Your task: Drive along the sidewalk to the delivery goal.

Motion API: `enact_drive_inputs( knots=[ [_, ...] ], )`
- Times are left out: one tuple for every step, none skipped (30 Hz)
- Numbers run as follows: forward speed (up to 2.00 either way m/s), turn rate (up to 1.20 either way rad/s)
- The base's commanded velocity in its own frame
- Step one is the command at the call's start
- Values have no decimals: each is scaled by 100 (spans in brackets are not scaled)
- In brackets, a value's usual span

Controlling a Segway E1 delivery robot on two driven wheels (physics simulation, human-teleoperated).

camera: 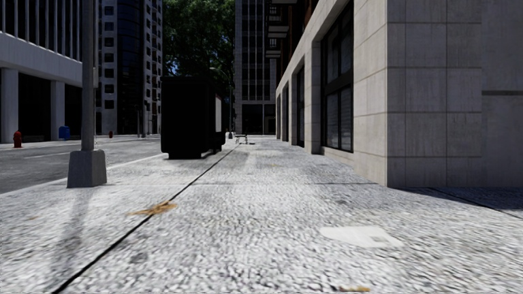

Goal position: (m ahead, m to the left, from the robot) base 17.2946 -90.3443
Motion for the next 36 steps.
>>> enact_drive_inputs(
  knots=[
    [200,0],
    [200,0],
    [200,0],
    [200,0],
    [200,0],
    [200,0],
    [200,0],
    [200,-21],
    [200,0],
    [200,0],
    [200,0],
    [200,0],
    [200,0],
    [200,0],
    [200,0],
    [200,0],
    [200,0],
    [200,0],
    [200,0],
    [200,-13],
    [200,-25],
    [200,-32],
    [200,-32],
    [200,-43],
    [200,-54],
    [200,-59],
    [200,-51],
    [200,-51],
    [200,-7],
    [200,0],
    [200,0],
    [200,0],
    [200,0],
    [200,0],
    [200,0],
    [200,0]
  ],
)
